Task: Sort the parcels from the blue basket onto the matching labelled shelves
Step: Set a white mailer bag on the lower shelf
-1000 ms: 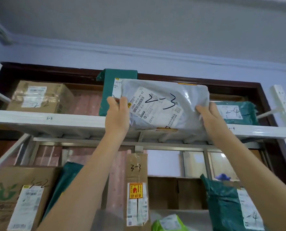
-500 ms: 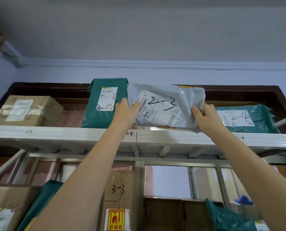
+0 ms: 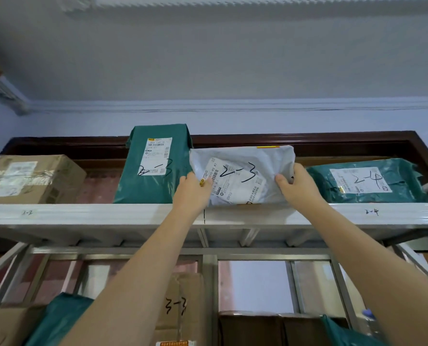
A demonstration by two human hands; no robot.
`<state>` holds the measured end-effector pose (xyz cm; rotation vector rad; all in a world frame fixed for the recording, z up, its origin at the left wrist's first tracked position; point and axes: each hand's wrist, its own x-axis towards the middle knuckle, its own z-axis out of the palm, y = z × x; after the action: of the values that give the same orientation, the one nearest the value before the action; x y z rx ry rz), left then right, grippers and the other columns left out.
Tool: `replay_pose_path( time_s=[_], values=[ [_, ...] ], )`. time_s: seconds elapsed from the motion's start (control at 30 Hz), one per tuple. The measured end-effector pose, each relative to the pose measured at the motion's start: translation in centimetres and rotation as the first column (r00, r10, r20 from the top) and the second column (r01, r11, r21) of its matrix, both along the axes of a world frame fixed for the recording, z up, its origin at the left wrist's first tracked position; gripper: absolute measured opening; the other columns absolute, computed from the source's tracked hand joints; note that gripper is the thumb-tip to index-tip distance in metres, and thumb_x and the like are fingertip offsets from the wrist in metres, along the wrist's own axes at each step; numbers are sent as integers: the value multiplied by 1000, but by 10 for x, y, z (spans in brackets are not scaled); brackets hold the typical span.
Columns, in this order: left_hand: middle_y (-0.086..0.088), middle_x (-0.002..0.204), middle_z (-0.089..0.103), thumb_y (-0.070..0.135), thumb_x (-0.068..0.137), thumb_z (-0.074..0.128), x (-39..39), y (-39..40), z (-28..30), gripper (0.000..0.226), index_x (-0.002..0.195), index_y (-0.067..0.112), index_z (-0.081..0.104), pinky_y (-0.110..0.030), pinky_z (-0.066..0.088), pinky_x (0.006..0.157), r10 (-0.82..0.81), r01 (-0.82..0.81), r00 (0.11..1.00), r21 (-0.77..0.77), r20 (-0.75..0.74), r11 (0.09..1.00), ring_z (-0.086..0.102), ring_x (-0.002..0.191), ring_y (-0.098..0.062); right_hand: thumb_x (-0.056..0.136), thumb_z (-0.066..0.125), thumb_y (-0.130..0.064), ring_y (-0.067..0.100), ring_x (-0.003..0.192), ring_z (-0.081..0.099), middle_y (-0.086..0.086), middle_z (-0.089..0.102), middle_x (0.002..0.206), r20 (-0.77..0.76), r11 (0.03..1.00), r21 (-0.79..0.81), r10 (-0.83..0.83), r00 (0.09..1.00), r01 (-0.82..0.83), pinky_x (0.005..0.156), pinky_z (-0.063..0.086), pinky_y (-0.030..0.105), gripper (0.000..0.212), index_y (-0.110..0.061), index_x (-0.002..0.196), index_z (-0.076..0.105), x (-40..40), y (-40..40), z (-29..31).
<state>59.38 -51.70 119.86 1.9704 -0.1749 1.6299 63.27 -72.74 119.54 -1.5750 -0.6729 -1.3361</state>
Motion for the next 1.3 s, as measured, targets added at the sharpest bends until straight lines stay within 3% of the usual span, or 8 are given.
replay_pose_path(
  time_s=[0.27, 0.43, 0.63, 0.7, 0.83, 1.03, 1.13, 1.3],
  values=[
    [-17, 119, 55, 29, 97, 47, 10, 4, 5, 37, 121, 1, 39, -37, 42, 79, 37, -36, 998, 36, -47, 999, 56, 105, -34, 94, 55, -20, 17, 91, 51, 4, 53, 105, -14, 999, -45, 9, 1000, -10, 73, 41, 30, 40, -5, 128, 39, 14, 4, -1],
    [-20, 126, 42, 14, 93, 47, 13, -6, 9, 37, 126, 0, 40, -43, 45, 92, 55, -34, 990, 163, -129, 986, 49, 112, -36, 95, 53, -24, 23, 86, 52, 12, 56, 106, -75, 994, -35, -102, 992, 100, 73, 44, 37, 39, -5, 126, 38, 23, -5, -1],
    [-17, 130, 45, 24, 98, 43, 22, -3, 3, 37, 127, 2, 44, -41, 36, 97, 413, -400, 909, 160, -61, 903, 44, 121, -33, 95, 52, -33, 24, 91, 54, 9, 59, 109, -148, 963, -175, -231, 962, 205, 76, 47, 35, 49, -6, 133, 36, 30, 2, 1],
    [-17, 130, 46, 28, 98, 44, 22, 5, 3, 38, 128, 4, 46, -40, 35, 98, 450, -439, 891, 134, -66, 889, 41, 122, -32, 95, 52, -32, 24, 90, 54, 8, 57, 106, -152, 956, -210, -240, 959, 206, 75, 46, 34, 50, -5, 133, 35, 28, 10, 3],
    [-15, 125, 50, 35, 98, 44, 20, 21, 3, 37, 118, 6, 54, -39, 36, 96, 509, -498, 858, 135, -66, 857, 44, 119, -31, 95, 52, -29, 30, 106, 57, 13, 57, 121, -145, 960, -219, -210, 967, 175, 79, 44, 34, 51, -6, 135, 32, 30, 24, 6],
    [-10, 115, 56, 34, 98, 42, 20, 26, -1, 32, 109, 8, 57, -36, 35, 92, 570, -567, 822, 126, 11, 814, 46, 112, -27, 97, 47, -32, 32, 91, 56, 8, 56, 96, -185, 957, -220, -231, 955, 189, 75, 42, 37, 44, -6, 129, 33, 38, 36, 5],
    [-11, 115, 56, 35, 99, 42, 23, 26, -4, 33, 109, 7, 56, -35, 35, 91, 590, -590, 806, 113, 42, 799, 46, 112, -27, 98, 38, -36, 34, 107, 54, 12, 58, 117, -199, 931, -251, -319, 927, 266, 92, 38, 43, 47, -6, 133, 31, 42, 41, 3],
    [-13, 121, 51, 34, 99, 42, 27, 26, -10, 35, 115, 5, 49, -35, 36, 91, 584, -592, 805, 79, 98, 802, 46, 113, -29, 96, 29, -49, 32, 134, 32, 15, 34, 147, -184, 850, -281, -503, 845, 445, 106, 24, 48, 71, -3, 147, 16, 44, 43, -3]
  ],
)
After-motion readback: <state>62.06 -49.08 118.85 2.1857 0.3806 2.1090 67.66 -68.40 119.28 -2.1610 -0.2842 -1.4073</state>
